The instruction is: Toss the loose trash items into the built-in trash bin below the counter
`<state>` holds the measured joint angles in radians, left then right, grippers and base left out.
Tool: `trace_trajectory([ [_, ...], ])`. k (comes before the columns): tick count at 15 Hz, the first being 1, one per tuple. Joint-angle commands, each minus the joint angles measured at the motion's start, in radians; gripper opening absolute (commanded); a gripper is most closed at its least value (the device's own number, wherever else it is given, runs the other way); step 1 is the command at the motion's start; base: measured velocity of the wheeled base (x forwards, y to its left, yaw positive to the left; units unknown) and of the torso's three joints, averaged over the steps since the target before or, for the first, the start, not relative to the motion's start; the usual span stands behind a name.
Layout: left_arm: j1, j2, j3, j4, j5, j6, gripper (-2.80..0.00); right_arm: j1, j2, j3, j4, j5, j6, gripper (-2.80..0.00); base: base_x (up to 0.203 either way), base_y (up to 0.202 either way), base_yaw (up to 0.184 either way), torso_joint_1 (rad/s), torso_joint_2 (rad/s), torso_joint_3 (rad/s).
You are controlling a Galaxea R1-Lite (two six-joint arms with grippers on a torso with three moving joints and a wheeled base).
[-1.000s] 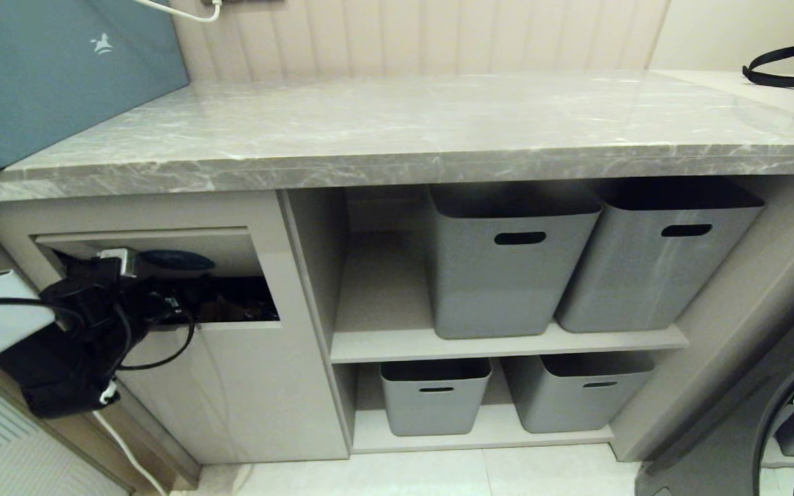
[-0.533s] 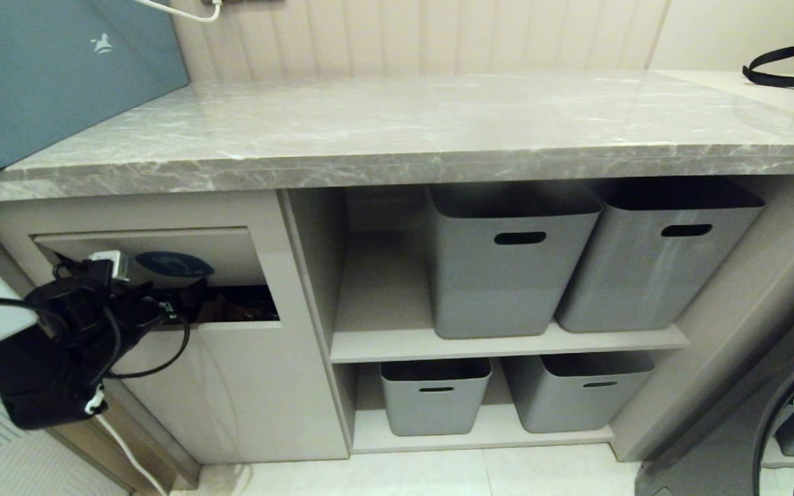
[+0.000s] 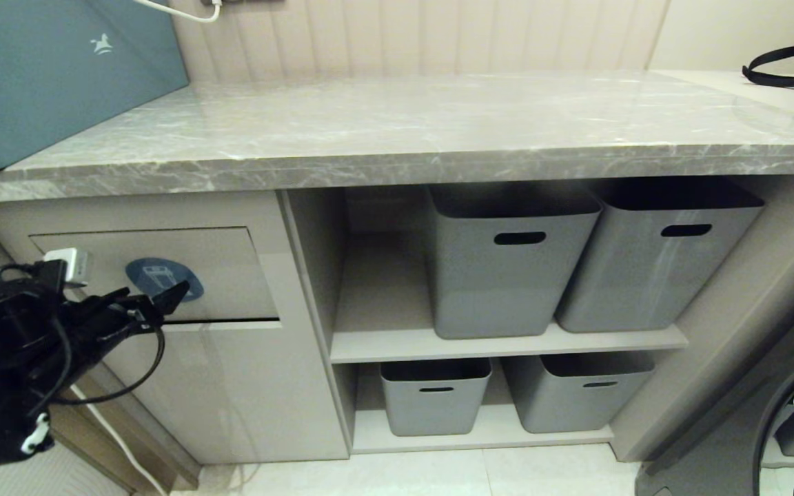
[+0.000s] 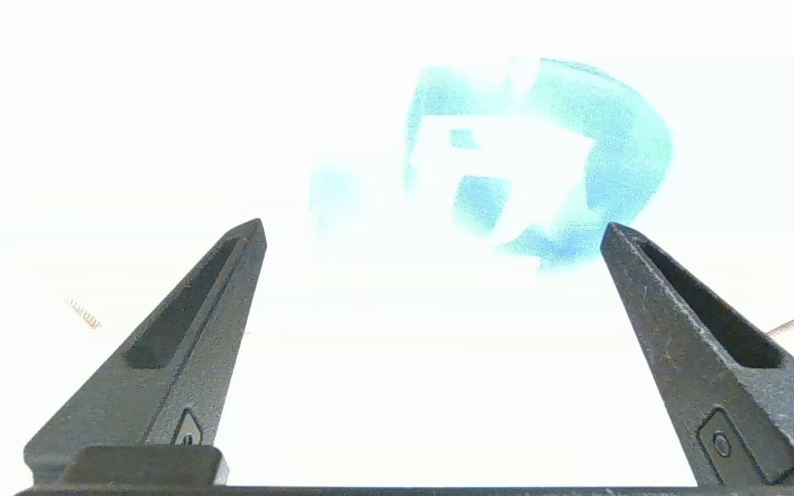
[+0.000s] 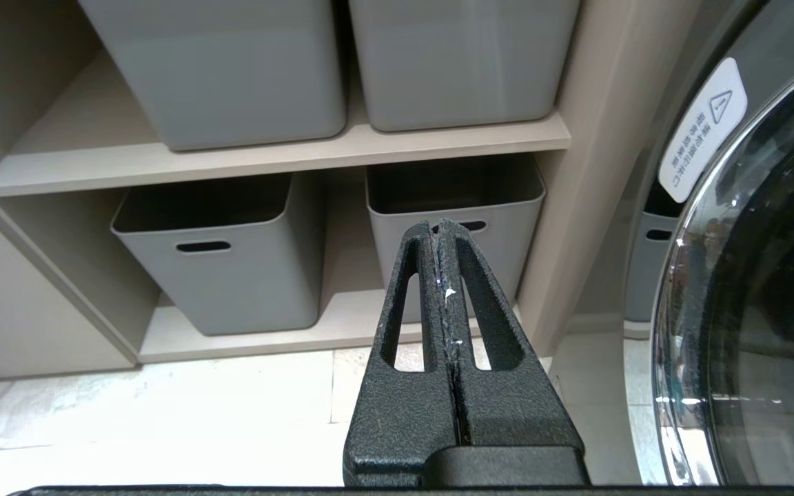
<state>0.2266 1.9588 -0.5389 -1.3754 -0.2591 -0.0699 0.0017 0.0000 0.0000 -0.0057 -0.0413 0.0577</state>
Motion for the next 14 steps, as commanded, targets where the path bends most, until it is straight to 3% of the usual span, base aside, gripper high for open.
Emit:
trace_trajectory([
  [1,0.002,-0.168,0.113,-0.007,-0.002,-0.004,0.0,0.0,0.0,0.0,0.0,0.0,0.001,-2.8,0.0,0.0,0.0,0.0,0.0,0.0],
  [8,0.024,-0.587,0.533,-0.001,0.002,0.0,0.0,0.0,0.0,0.0,0.0,0.0,0.001,-2.8,0.0,0.0,0.0,0.0,0.0,0.0],
  [14,0.022,-0.829,0.541,0.049,-0.013,-0.034,0.0,0.0,0.0,0.0,0.0,0.0,0.001,-2.8,0.0,0.0,0.0,0.0,0.0,0.0],
])
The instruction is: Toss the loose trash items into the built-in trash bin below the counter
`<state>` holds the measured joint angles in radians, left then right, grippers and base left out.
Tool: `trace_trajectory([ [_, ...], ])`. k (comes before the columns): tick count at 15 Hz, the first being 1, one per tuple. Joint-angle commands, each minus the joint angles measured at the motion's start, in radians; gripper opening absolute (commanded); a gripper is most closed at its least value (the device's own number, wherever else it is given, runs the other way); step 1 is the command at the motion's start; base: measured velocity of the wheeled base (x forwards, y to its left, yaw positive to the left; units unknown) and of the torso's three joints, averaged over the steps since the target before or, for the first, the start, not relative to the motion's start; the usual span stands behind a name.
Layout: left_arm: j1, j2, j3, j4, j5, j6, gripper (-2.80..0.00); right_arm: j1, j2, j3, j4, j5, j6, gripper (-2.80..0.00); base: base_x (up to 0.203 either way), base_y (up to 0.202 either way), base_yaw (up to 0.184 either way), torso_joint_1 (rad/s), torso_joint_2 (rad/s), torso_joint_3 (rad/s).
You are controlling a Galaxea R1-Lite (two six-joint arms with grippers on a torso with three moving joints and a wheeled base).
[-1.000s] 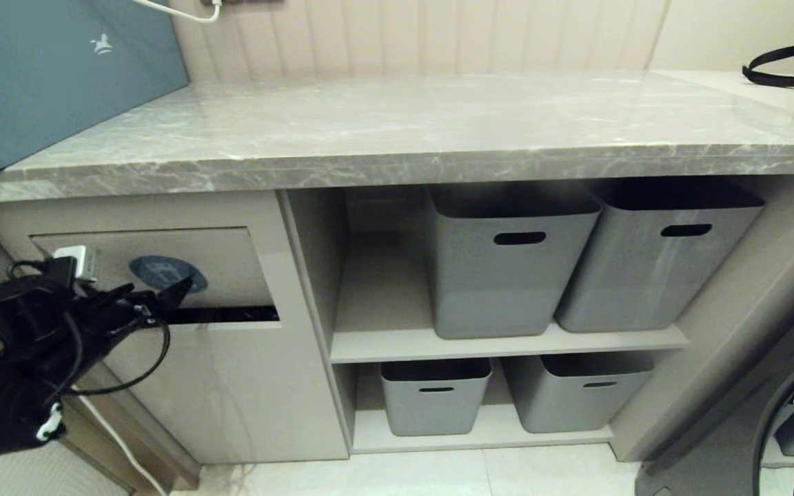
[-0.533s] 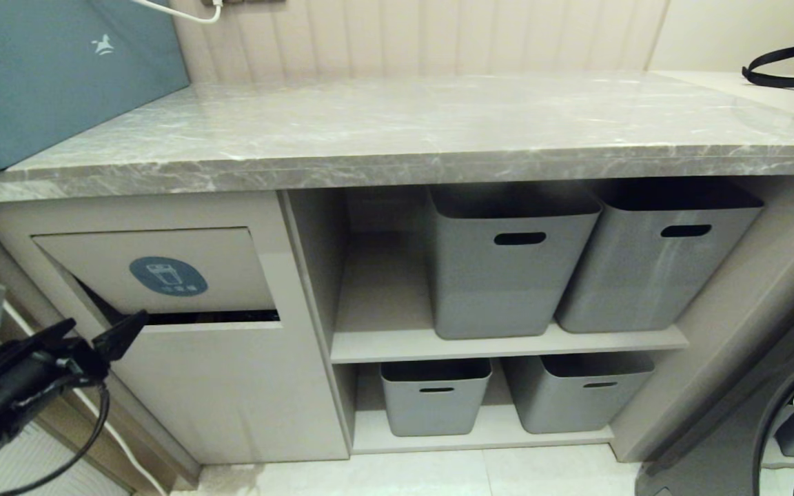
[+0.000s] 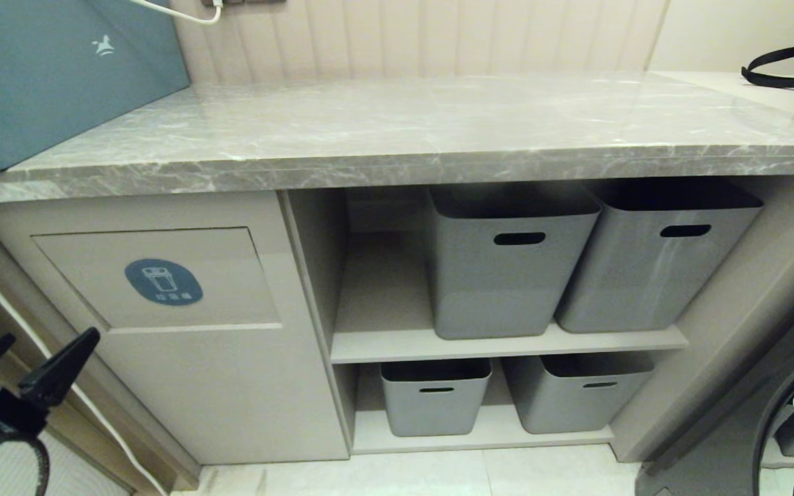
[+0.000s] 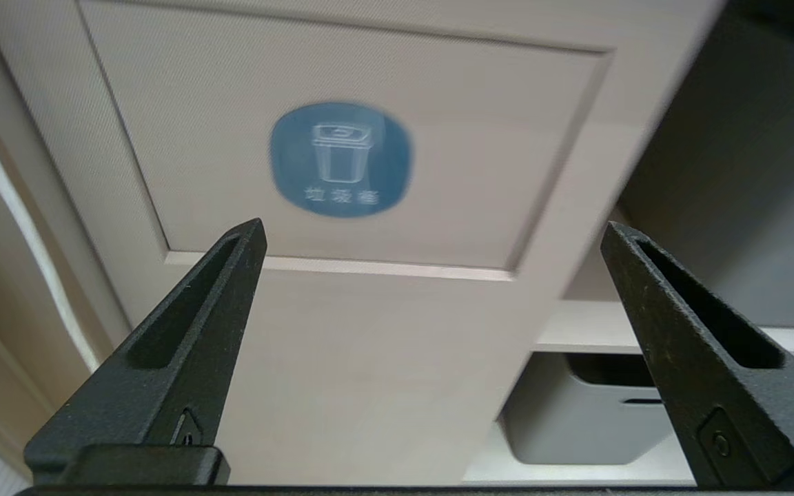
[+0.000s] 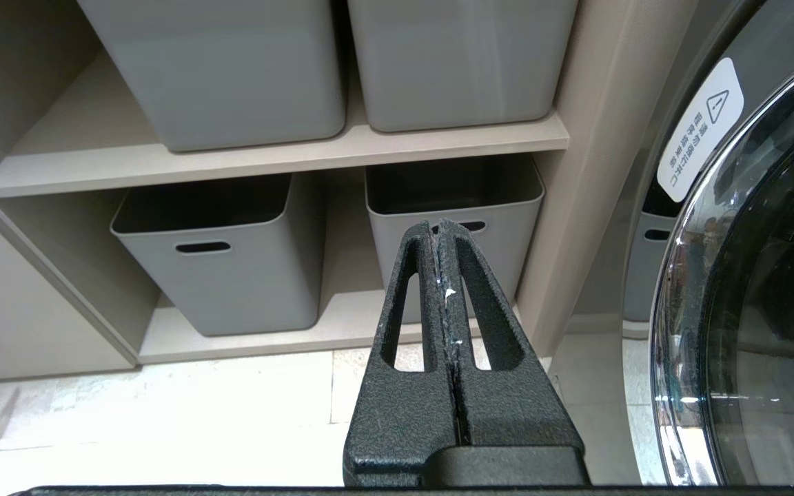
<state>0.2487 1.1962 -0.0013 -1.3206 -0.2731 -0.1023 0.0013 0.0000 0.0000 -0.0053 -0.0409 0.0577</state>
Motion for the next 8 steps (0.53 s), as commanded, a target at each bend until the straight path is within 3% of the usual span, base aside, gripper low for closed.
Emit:
trace_trajectory([
  [1,0.0,-0.141,0.002,0.065,-0.01,-0.001,0.0,0.0,0.0,0.0,-0.001,-0.001,0.001,-2.8,0.0,0.0,0.0,0.0,0.0,0.0],
  [4,-0.003,-0.396,-0.013,0.403,-0.002,-0.002,0.0,0.0,0.0,0.0,-0.001,-0.001,0.001,-2.8,0.0,0.0,0.0,0.0,0.0,0.0],
  [8,-0.129,-0.763,-0.017,0.783,0.107,-0.004,0.0,0.0,0.0,0.001,-0.001,-0.001,0.001,-2.8,0.0,0.0,0.0,0.0,0.0,0.0],
])
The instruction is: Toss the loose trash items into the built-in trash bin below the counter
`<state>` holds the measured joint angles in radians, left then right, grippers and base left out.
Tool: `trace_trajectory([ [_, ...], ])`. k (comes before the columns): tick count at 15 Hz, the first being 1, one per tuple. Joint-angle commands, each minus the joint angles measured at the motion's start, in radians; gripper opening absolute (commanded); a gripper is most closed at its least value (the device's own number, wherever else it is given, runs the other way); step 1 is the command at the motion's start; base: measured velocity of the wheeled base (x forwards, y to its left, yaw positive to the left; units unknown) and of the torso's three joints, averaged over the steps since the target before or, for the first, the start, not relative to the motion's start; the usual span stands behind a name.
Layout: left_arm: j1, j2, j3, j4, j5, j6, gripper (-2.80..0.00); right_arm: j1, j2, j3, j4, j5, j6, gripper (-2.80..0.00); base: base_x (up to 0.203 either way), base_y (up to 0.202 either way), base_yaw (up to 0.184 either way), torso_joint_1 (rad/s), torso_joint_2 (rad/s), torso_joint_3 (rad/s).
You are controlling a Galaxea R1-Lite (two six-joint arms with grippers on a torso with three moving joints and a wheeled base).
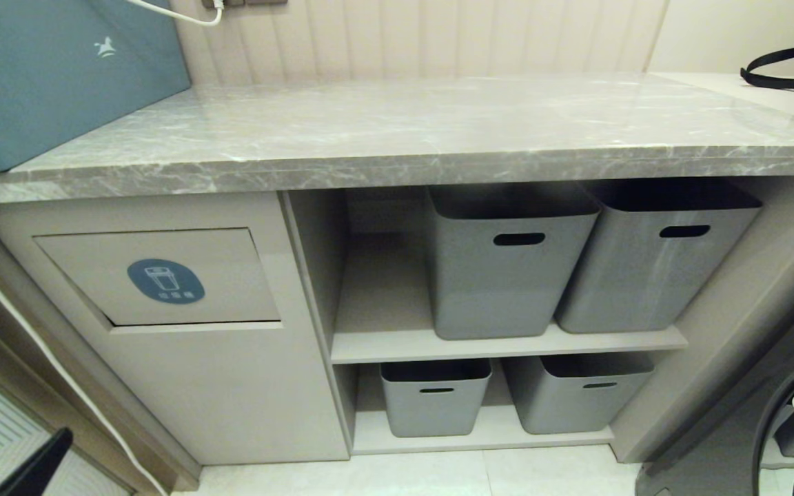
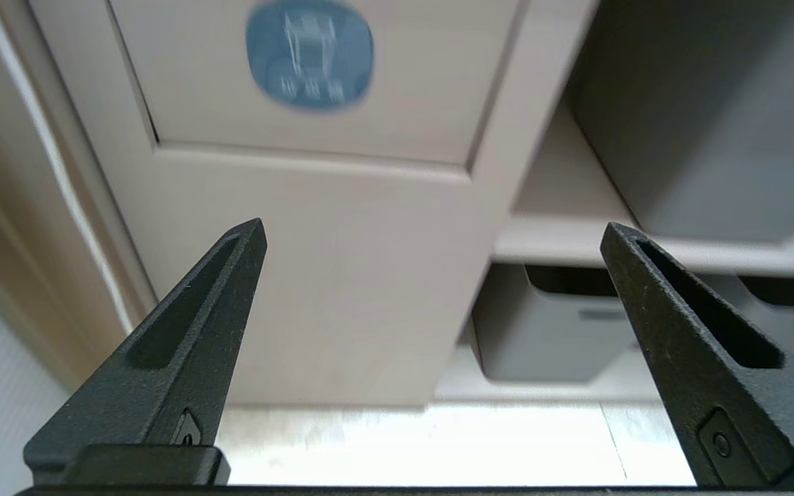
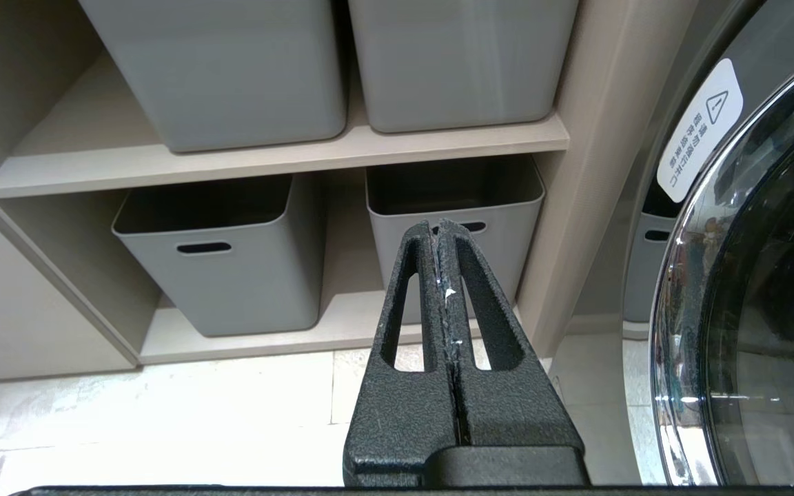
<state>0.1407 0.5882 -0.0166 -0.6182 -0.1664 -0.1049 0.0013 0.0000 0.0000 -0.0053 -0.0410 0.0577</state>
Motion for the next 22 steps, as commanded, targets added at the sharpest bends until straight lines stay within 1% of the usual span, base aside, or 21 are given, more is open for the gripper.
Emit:
trace_trajectory([
  [1,-0.045,-0.26,-0.002,0.18,0.02,0.0,0.0,0.0,0.0,0.0,-0.001,0.0,0.001,-2.8,0.0,0.0,0.0,0.0,0.0,0.0],
  [3,-0.09,-0.472,0.004,0.357,0.064,0.011,0.0,0.0,0.0,0.001,-0.001,0.0,0.001,-2.8,0.0,0.0,0.0,0.0,0.0,0.0],
  [4,-0.105,-0.545,0.009,0.417,0.08,0.018,0.0,0.0,0.0,0.001,-0.001,0.0,0.001,-2.8,0.0,0.0,0.0,0.0,0.0,0.0],
  [5,-0.119,-0.584,0.013,0.471,0.096,0.025,0.0,0.0,0.0,0.001,-0.001,0.0,0.001,-2.8,0.0,0.0,0.0,0.0,0.0,0.0],
  [6,-0.133,-0.592,0.017,0.528,0.113,0.031,-2.8,0.0,0.0,0.0,-0.001,0.0,0.001,-2.8,0.0,0.0,0.0,0.0,0.0,0.0],
  [7,-0.139,-0.587,0.02,0.543,0.122,0.036,-2.8,0.0,0.0,0.002,-0.001,0.0,0.001,-2.8,0.0,0.0,0.0,0.0,0.0,0.0],
  [13,-0.139,-0.587,0.02,0.545,0.122,0.036,-2.8,0.0,0.0,0.0,-0.001,0.0,0.001,-2.8,0.0,0.0,0.0,0.0,0.0,0.0],
  [14,-0.139,-0.587,0.02,0.551,0.135,0.041,-2.8,0.0,0.0,0.0,-0.001,0.0,0.001,-2.8,0.0,0.0,0.0,0.0,0.0,0.0],
  [15,-0.139,-0.586,0.019,0.569,0.175,0.071,-2.8,0.0,0.0,0.001,-0.001,0.0,0.001,-2.8,0.0,0.0,0.0,0.0,0.0,0.0],
  [16,-0.139,-0.585,0.018,0.58,0.165,0.139,-2.8,0.0,0.0,0.002,-0.001,0.0,0.001,-2.8,0.0,0.0,0.0,0.0,0.0,0.0],
  [17,-0.139,-0.585,0.018,0.586,0.138,0.191,-2.8,0.0,0.0,0.0,-0.001,0.0,0.001,-2.8,0.0,0.0,0.0,0.0,0.0,0.0],
  [18,-0.139,-0.585,0.016,0.609,0.129,0.191,-2.8,0.0,0.0,0.0,-0.001,0.0,0.001,-2.8,0.0,0.0,0.0,0.0,0.0,0.0],
  [19,-0.139,-0.586,0.009,0.637,0.132,0.168,-2.8,0.0,0.0,0.002,-0.001,0.0,0.001,-2.8,0.0,0.0,0.0,0.0,0.0,0.0],
  [21,-0.14,-0.587,0.009,0.636,0.139,0.076,-2.8,0.0,0.0,0.002,-0.001,0.001,-0.001,-2.8,0.0,0.0,0.0,0.0,0.0,0.0],
  [22,-0.141,-0.587,0.009,0.635,0.164,0.055,-2.8,0.0,0.0,0.002,-0.001,0.0,-0.001,-2.8,0.0,0.0,0.0,0.0,0.0,0.0],
])
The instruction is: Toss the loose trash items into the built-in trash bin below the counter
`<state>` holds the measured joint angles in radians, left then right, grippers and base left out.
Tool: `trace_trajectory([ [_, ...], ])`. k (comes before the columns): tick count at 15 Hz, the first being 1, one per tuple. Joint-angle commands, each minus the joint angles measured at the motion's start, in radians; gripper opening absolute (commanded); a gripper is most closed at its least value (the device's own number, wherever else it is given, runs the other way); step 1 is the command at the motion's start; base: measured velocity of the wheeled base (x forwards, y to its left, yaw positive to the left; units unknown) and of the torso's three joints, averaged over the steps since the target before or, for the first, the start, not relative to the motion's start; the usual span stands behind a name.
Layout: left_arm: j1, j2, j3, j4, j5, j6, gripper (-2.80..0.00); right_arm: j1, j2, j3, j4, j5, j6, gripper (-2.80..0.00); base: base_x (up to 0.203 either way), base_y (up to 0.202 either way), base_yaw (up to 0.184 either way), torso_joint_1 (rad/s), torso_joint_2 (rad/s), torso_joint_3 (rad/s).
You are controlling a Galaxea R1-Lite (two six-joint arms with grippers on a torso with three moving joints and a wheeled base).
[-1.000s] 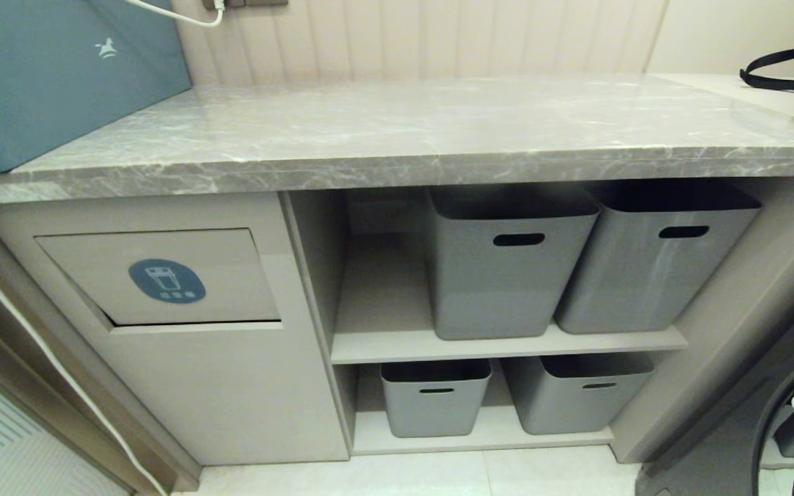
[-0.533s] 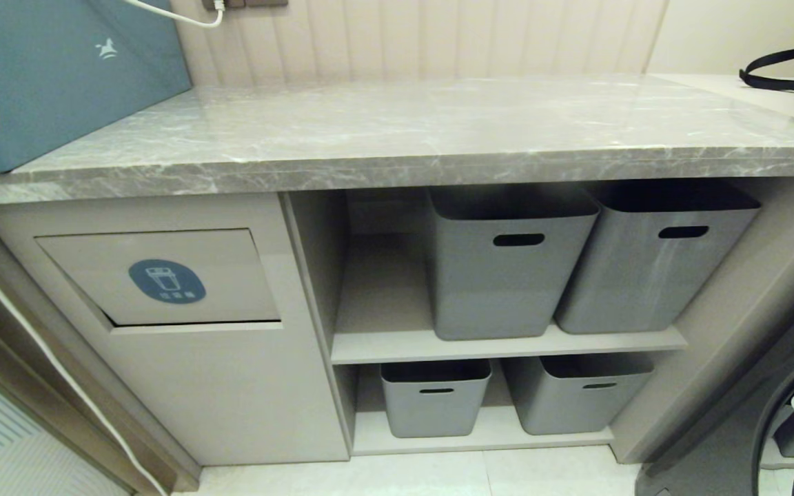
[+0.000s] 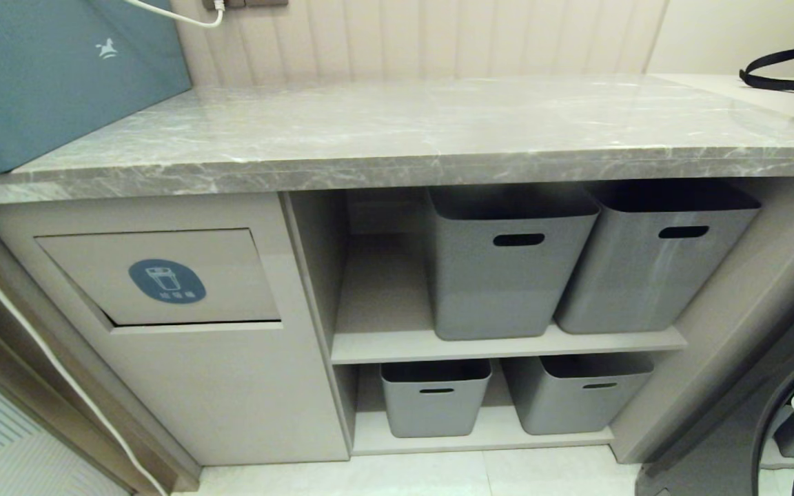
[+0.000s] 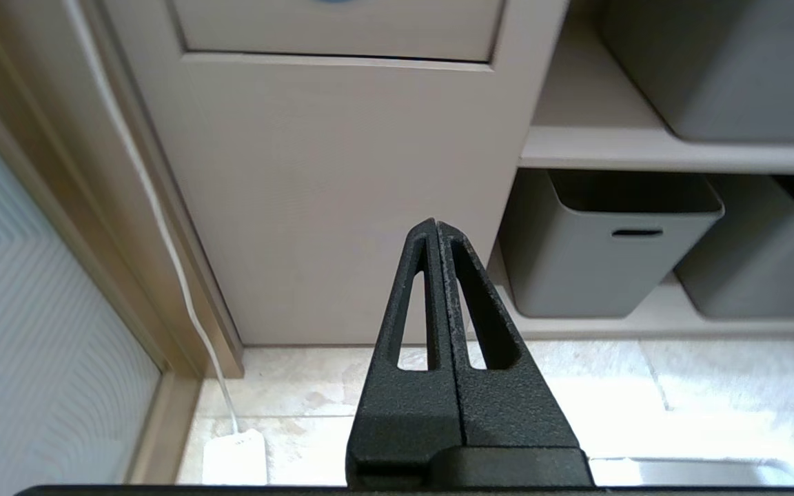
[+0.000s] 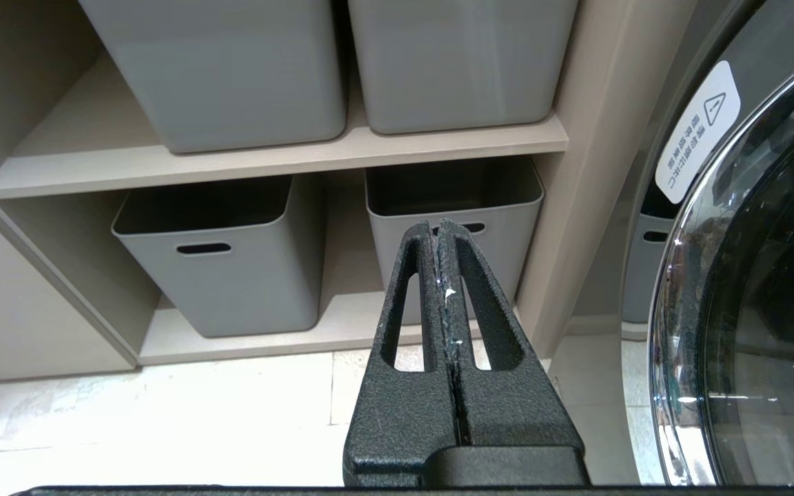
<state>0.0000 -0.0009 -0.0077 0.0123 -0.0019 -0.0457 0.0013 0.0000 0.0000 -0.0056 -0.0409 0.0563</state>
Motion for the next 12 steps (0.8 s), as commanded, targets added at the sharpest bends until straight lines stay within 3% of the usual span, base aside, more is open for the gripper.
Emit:
trace_trajectory([
  [1,0.001,0.002,0.0,0.003,0.01,-0.015,-2.8,0.0,0.0,0.0,-0.001,-0.001,0.002,-2.8,0.0,0.0,0.0,0.0,0.0,0.0],
  [12,0.0,0.002,0.011,-0.028,0.011,-0.019,-2.8,0.0,0.0,0.002,0.001,-0.001,0.002,-2.8,0.0,0.0,0.0,0.0,0.0,0.0],
])
